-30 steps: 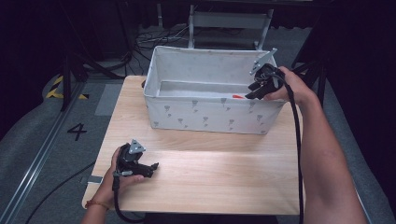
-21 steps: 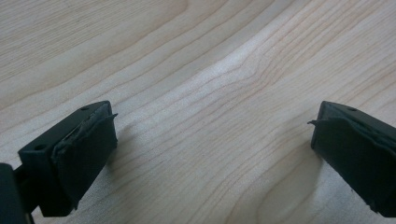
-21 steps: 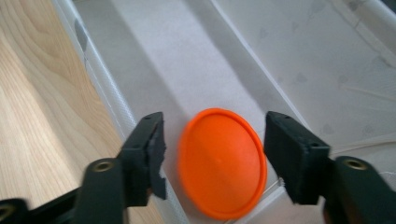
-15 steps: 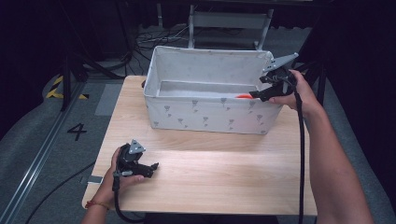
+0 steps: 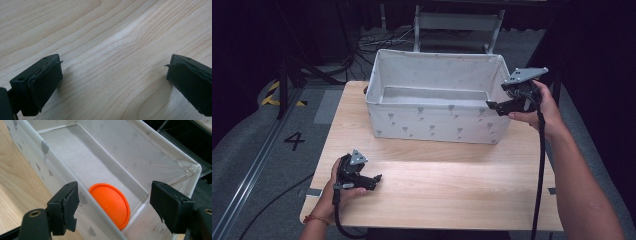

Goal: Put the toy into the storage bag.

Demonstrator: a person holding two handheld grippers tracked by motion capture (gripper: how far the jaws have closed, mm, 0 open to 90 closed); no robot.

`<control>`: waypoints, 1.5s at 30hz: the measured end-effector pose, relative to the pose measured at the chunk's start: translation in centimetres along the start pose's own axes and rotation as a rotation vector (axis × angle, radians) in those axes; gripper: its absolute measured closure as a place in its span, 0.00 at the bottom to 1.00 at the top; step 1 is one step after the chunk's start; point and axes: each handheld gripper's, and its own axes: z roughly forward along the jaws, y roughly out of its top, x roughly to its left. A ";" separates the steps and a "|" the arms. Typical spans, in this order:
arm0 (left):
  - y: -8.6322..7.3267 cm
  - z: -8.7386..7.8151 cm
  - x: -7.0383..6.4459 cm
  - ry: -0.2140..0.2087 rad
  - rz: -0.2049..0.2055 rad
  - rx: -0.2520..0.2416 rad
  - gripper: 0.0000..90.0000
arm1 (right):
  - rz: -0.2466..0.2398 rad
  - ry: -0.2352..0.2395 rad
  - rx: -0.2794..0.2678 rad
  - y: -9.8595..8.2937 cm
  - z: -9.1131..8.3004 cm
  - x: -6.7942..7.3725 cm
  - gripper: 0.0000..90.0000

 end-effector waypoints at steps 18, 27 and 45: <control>0.0 0.0 0.0 0.000 0.000 -0.001 0.01 | -0.049 -0.001 0.010 -3.8 -1.9 3.1 0.26; 0.0 0.0 0.0 0.000 0.000 -0.001 0.01 | -0.072 -0.004 0.024 -6.2 -2.2 4.2 0.26; 0.0 -0.1 -0.1 0.007 -0.004 0.003 0.01 | -0.058 0.015 0.084 -11.9 -1.1 5.4 0.26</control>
